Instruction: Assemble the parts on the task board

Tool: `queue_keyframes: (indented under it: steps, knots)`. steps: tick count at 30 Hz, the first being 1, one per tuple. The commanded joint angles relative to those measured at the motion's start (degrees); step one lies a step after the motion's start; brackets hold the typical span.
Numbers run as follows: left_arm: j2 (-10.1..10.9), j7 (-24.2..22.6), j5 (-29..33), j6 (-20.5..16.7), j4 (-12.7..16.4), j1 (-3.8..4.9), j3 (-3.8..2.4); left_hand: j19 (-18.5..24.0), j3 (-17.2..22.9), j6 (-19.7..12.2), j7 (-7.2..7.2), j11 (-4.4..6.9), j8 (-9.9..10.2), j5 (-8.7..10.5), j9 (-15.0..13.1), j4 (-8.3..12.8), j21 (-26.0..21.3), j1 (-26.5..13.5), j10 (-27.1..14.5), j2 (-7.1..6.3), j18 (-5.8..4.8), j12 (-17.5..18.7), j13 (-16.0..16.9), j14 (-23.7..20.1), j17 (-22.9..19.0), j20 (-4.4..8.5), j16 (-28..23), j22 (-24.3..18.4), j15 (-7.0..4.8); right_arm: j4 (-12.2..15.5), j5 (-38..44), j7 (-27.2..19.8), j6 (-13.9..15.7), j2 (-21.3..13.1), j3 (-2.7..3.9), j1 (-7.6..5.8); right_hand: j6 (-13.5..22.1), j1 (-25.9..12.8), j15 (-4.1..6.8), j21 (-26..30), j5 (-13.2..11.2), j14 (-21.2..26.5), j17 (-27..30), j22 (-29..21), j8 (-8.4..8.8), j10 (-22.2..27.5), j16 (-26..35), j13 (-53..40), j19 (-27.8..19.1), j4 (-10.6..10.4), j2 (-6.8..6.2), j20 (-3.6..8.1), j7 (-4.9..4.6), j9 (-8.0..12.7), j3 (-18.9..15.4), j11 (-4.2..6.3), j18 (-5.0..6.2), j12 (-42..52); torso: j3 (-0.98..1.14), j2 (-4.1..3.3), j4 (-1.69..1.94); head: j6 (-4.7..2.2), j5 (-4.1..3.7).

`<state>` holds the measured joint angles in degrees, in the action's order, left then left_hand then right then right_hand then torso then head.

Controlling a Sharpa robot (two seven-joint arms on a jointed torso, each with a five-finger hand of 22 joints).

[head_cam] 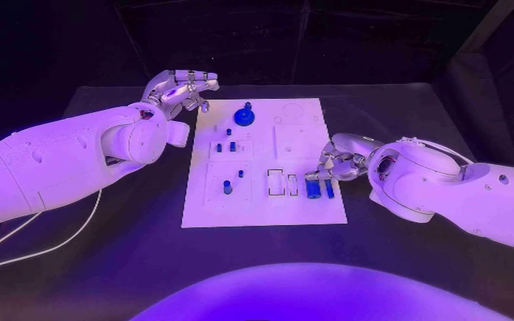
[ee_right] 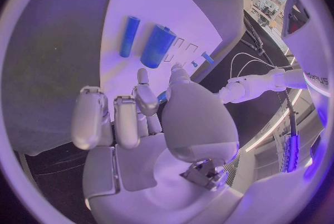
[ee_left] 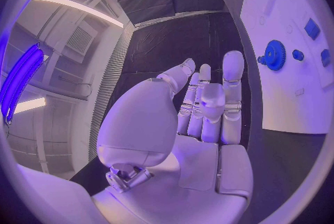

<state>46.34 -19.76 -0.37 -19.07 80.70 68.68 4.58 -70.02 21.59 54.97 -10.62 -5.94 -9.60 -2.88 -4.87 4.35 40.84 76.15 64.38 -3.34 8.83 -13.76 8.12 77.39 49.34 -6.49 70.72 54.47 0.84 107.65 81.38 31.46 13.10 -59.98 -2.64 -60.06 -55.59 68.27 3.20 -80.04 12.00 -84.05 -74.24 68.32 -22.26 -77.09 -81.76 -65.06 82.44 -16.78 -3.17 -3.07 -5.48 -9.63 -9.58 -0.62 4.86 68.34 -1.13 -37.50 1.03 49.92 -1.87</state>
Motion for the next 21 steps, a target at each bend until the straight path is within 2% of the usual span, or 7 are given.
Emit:
queue_keyframes:
  steps: [1, 11, 21]
  knots:
    - [0.1, -0.2, 0.1, 0.7, 0.1, 0.07, 0.04, 0.0, -0.3, -0.5, 0.01, -0.01, -0.3, -0.09, 0.1, 0.1, -0.2, -0.1, -0.4, 0.26, 0.89, -0.4, 0.1, 0.0, -0.1, -0.34, 0.2, 0.0, 0.24, 0.4, 4.6, 4.2, -1.7, 0.2, 0.0, 0.29, 0.0, -0.8, 0.29, -0.1, -0.1, -3.3, -0.1, 0.0, -0.38, -0.4, -0.4, -0.3, 0.1, 0.0, -0.04, 0.31, 0.43, -0.3, -0.5, 0.06, -0.77, 0.4, -0.01, -0.05, -0.19, 0.03, 0.18]
    - [0.1, 0.0, 0.1, 0.9, 0.0, 0.07, 0.23, 0.0, -0.3, -0.5, 0.01, -0.01, -0.3, -0.09, 0.1, 0.1, -0.2, -0.1, -0.4, 0.26, 0.89, -0.4, 0.1, 0.0, -0.1, -0.34, 0.2, 0.0, 0.24, 0.1, 6.4, 4.8, -2.6, 0.9, 0.0, 0.72, 0.0, -1.2, 0.33, -0.1, 0.0, -3.3, -0.3, 0.0, -0.62, -0.4, -0.5, -0.4, 0.1, 0.0, -0.09, 0.34, 0.49, -0.6, -0.8, 0.11, -0.77, 0.3, -0.04, 0.02, -0.04, 0.08, 0.07]
    - [0.1, 0.1, 0.1, 1.0, 0.0, 0.07, 0.28, 0.0, -0.3, -0.5, 0.01, -0.01, -0.3, -0.09, 0.1, 0.1, -0.2, -0.1, -0.4, 0.26, 0.89, -0.4, 0.1, 0.0, -0.1, -0.34, 0.2, 0.0, 0.24, -0.8, 4.9, 3.6, -4.0, 2.9, -0.02, 1.61, -0.1, -0.8, 0.43, -0.3, 1.2, -3.3, -0.7, 0.4, -1.2, -0.6, -0.7, -1.3, 0.3, 0.2, 0.31, 0.43, 0.64, -1.2, -0.8, 0.24, -0.84, 0.8, -0.04, -0.02, -0.15, 0.08, 0.2]
